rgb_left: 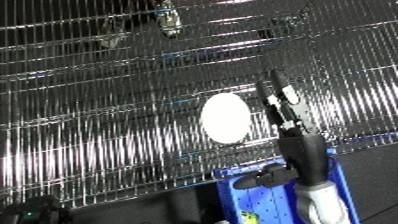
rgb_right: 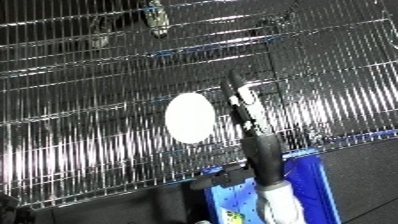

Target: Pick up the object and place it into the box

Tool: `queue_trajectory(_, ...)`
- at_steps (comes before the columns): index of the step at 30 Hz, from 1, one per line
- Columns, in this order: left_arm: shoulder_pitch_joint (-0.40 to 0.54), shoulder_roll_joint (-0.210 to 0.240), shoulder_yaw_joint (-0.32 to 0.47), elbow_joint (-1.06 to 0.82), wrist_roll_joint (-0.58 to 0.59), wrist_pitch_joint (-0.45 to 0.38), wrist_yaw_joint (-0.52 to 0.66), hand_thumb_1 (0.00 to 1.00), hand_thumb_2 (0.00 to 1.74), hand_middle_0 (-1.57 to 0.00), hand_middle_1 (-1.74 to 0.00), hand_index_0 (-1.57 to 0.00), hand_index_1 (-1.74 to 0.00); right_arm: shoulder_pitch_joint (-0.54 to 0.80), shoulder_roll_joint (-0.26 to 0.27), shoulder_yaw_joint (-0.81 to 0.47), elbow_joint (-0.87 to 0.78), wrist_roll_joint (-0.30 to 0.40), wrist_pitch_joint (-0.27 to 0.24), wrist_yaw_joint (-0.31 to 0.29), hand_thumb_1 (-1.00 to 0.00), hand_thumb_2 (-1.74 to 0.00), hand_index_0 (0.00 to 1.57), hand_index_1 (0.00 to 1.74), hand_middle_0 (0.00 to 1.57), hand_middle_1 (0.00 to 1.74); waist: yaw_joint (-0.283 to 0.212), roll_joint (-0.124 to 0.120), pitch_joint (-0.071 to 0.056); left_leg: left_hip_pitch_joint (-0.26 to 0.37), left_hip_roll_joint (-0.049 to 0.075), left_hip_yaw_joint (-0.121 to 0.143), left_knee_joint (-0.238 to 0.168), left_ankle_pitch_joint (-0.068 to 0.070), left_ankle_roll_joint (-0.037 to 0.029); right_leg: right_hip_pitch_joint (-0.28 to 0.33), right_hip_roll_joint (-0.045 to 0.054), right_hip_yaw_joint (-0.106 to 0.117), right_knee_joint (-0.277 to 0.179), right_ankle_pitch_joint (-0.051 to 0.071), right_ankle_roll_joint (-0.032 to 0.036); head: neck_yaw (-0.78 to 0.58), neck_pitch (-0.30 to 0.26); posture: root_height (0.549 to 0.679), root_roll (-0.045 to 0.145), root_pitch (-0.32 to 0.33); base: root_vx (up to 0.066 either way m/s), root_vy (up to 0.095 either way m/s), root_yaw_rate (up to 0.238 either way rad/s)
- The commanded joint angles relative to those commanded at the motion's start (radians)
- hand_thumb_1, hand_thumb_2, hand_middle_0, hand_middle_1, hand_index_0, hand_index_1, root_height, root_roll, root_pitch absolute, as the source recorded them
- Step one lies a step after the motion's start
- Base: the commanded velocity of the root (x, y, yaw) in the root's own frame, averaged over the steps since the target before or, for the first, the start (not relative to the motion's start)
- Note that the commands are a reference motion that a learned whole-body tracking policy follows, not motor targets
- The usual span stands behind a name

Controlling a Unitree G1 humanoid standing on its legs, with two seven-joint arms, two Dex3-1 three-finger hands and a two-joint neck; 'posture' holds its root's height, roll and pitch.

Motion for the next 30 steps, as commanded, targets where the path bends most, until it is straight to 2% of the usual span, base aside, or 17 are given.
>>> queue_trajectory(9,0.002,0.006,0.007,-0.01,0.004,0.015,-0.005,1.0,1.74,-1.57,-1.74,-1.57,-1.74,-0.004,-0.009,-0.002,0.011,0.001,0.018,-0.006,0.0,0.0,0.0,0.0,0.0,0.0,0.005,-0.001,0.0,-0.015,0.003,0.0,0.013,-0.007,0.0046,-0.017,-0.003,-0.003,0.009,0.001,0.0016,0.013,0.022,0.612,0.055,0.128,0.022,-0.002,0.006)
queue_trajectory(14,-0.01,0.012,-0.006,-0.003,-0.001,0.017,-0.006,1.0,1.74,-1.57,-1.74,-1.57,-1.74,-0.029,-0.014,0.018,0.062,0.012,0.032,-0.02,0.0,0.0,0.0,0.0,0.0,0.0,0.012,0.0,0.0,-0.032,0.0,-0.001,0.025,-0.009,0.0042,-0.031,-0.0055,-0.007,0.018,0.001,0.002,0.029,0.023,0.61,0.054,0.134,0.008,-0.008,0.024)
queue_trajectory(21,-0.038,0.016,-0.025,0.016,-0.007,0.015,-0.001,1.0,1.74,-1.57,-1.74,-1.57,-1.74,-0.076,-0.019,0.038,0.152,0.054,0.035,-0.024,0.0,0.0,0.0,0.0,0.0,0.0,0.02,0.008,0.0,-0.054,-0.004,-0.002,0.035,-0.012,0.0047,-0.053,-0.0074,-0.009,0.028,0.0,0.0007,0.048,0.038,0.608,0.053,0.146,0.005,-0.005,0.03)
queue_trajectory(30,-0.069,0.021,-0.045,0.022,-0.015,0.02,0.003,1.0,1.74,-1.57,-1.74,-1.57,-1.74,-0.138,-0.021,0.058,0.226,0.112,0.027,-0.014,0.0,0.0,0.0,0.0,0.0,0.0,0.029,0.015,0.0,-0.072,-0.008,-0.004,0.043,-0.015,0.0059,-0.074,-0.0098,-0.011,0.037,0.002,0.0022,0.076,0.039,0.606,0.052,0.157,0.004,-0.002,0.019)
